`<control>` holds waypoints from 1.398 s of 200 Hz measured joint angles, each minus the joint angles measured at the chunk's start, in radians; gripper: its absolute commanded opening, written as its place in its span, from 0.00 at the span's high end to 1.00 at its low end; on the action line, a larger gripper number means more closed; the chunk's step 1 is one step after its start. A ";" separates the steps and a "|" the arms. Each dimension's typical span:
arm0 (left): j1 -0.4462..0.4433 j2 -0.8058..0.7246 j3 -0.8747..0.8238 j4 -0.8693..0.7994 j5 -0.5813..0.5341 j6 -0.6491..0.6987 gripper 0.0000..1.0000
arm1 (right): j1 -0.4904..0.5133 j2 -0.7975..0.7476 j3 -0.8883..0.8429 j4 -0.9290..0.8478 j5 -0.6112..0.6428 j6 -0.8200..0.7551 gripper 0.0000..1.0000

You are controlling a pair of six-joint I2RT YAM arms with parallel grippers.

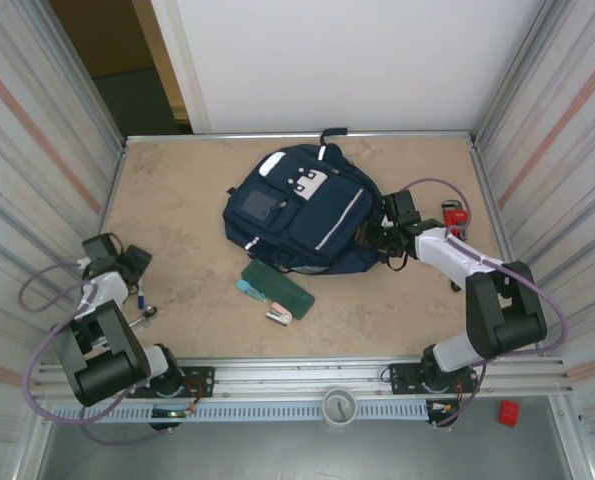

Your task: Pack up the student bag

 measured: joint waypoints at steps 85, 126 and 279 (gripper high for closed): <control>0.097 0.184 0.069 0.045 0.070 -0.020 0.14 | 0.010 0.053 0.040 0.018 -0.067 -0.030 0.52; 0.104 0.191 0.076 0.042 0.090 -0.016 0.19 | 0.010 0.066 0.056 0.007 -0.073 -0.032 0.57; -0.211 0.117 0.131 0.053 0.235 -0.012 0.25 | 0.008 0.075 0.078 -0.026 -0.074 -0.047 0.61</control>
